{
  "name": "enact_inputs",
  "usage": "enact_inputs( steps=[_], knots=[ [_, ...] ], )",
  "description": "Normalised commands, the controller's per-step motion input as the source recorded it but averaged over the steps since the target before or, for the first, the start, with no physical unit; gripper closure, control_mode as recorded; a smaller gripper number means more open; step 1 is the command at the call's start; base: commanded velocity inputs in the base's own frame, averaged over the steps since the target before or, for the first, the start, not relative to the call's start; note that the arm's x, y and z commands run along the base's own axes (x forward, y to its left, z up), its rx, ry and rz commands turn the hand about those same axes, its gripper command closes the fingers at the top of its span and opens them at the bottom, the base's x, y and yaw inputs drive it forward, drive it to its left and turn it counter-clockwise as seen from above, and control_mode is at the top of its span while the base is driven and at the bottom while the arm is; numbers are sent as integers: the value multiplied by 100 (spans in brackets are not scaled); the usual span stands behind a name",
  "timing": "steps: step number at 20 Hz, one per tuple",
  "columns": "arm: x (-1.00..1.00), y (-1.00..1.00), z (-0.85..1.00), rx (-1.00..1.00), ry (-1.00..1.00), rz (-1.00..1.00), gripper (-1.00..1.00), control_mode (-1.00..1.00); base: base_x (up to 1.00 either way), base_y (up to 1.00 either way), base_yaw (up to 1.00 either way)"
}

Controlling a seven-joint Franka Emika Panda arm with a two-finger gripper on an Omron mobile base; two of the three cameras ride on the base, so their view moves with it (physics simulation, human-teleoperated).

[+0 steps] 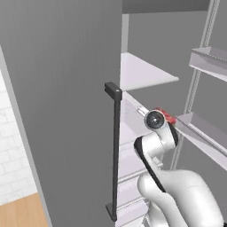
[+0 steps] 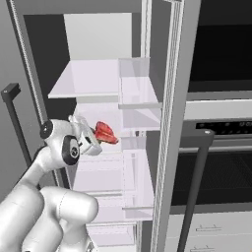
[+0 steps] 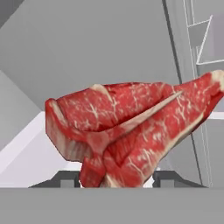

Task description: Place one tomato and one steak in each tupperware on the nearby counter, to pack two identical lunches.

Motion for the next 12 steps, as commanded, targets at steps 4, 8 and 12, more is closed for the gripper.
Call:
enact_inputs(
  steps=[4,8,12],
  knots=[
    [-100,23,100,2,14,-4,100,-100,0,0,0],
    [-100,61,100,0,24,16,100,-100,0,0,0],
    [-100,37,100,1,24,21,100,-100,0,0,0]
  ],
)
